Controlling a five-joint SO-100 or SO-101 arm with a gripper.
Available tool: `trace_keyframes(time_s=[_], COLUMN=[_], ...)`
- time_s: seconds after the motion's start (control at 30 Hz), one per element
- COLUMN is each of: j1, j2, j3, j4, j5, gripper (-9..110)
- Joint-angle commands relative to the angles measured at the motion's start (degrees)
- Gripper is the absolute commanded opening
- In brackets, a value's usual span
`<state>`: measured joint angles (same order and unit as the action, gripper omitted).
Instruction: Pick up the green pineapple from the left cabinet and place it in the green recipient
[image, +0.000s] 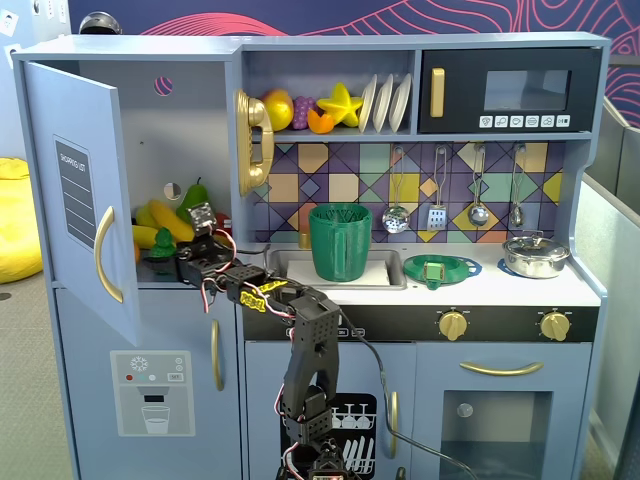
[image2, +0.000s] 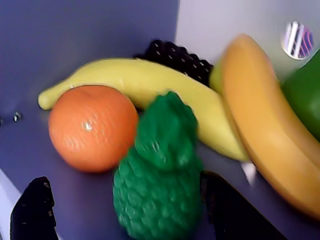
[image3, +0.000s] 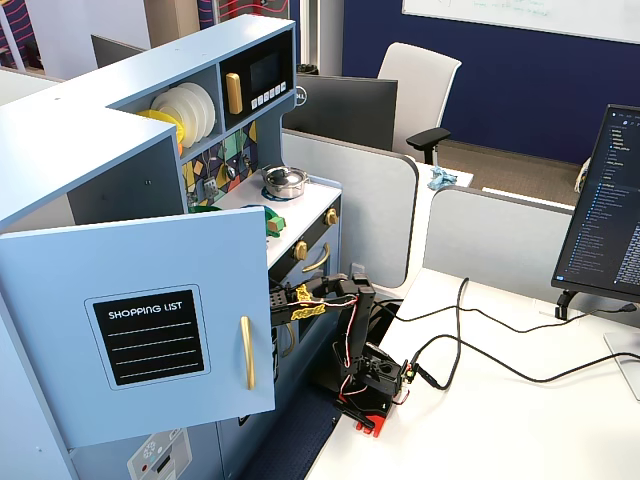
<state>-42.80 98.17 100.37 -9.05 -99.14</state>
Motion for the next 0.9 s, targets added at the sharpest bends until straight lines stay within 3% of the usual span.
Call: trace_keyframes(time_s=[0.0,0.43,0.87], j1=[2.9,2.3,0.8], j2=[-0.3,-2.8,-4.1], j3=[-5.7,-3.6,-2.5], j4=[-1.7,-8.3,-5.4], j5=[0.7,8.6,4.5], gripper=[32,33,30])
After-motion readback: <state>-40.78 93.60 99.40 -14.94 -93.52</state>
